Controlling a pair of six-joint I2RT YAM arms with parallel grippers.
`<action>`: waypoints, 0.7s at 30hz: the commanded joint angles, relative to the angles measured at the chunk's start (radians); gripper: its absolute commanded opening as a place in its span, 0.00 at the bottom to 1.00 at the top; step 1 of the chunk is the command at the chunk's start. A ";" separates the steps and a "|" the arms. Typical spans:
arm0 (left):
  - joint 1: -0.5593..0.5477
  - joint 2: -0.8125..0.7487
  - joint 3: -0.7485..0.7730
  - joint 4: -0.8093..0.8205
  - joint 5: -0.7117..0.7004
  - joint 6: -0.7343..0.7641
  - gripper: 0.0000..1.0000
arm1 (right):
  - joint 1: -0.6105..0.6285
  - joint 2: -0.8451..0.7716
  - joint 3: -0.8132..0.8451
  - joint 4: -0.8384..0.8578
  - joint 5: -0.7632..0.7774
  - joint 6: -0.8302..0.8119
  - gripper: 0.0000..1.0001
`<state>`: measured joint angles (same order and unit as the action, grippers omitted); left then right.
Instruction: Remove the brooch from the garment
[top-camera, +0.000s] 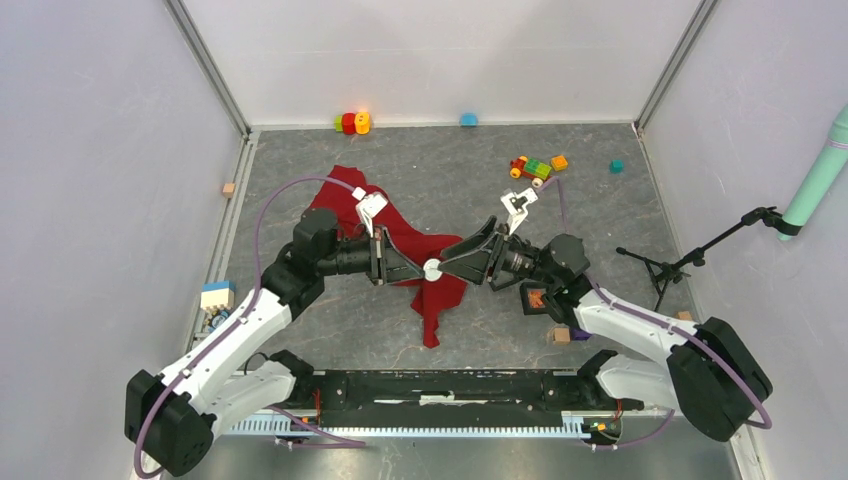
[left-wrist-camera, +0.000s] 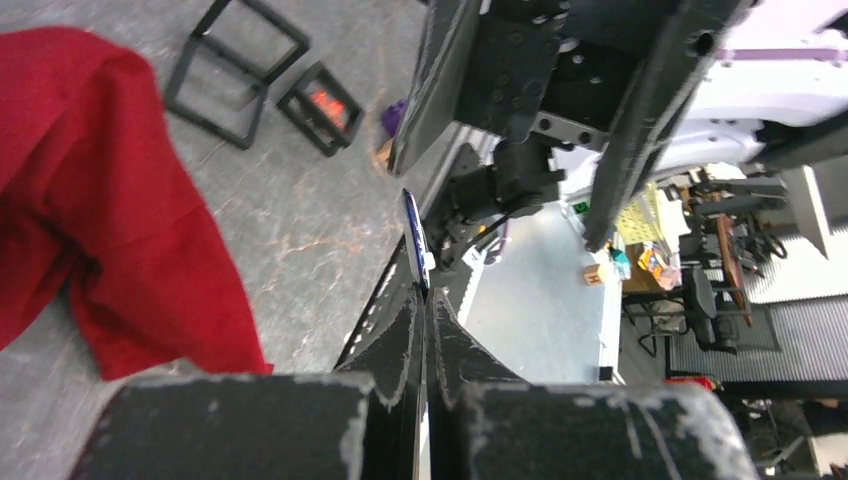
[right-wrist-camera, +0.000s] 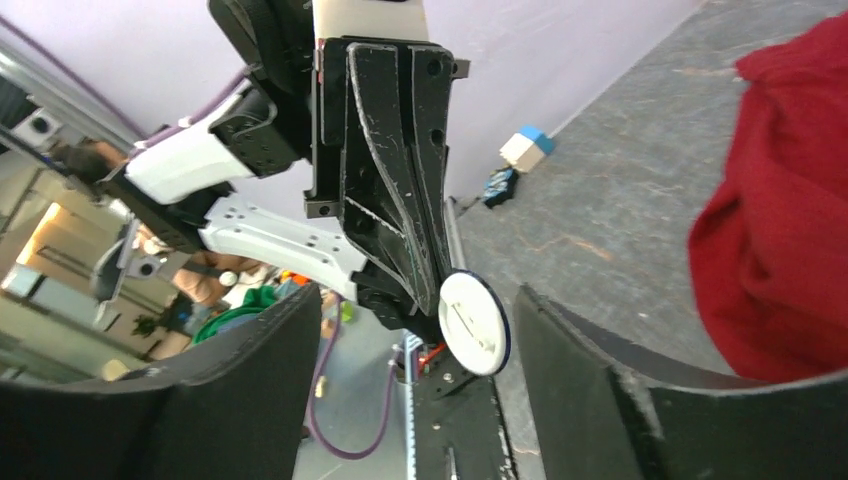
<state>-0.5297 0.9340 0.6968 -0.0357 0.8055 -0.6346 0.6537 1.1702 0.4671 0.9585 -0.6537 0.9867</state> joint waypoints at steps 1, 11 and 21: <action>-0.017 0.032 0.062 -0.154 -0.162 0.116 0.02 | -0.035 -0.064 -0.018 -0.133 0.063 -0.103 0.80; -0.316 0.267 0.306 -0.494 -0.797 0.254 0.02 | -0.095 -0.220 0.111 -0.852 0.356 -0.524 0.84; -0.566 0.543 0.516 -0.445 -1.087 0.383 0.02 | -0.172 -0.348 0.173 -1.208 0.720 -0.693 0.80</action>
<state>-1.0309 1.4048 1.1286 -0.5362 -0.1173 -0.3771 0.5156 0.8726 0.5724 -0.0898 -0.1215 0.3950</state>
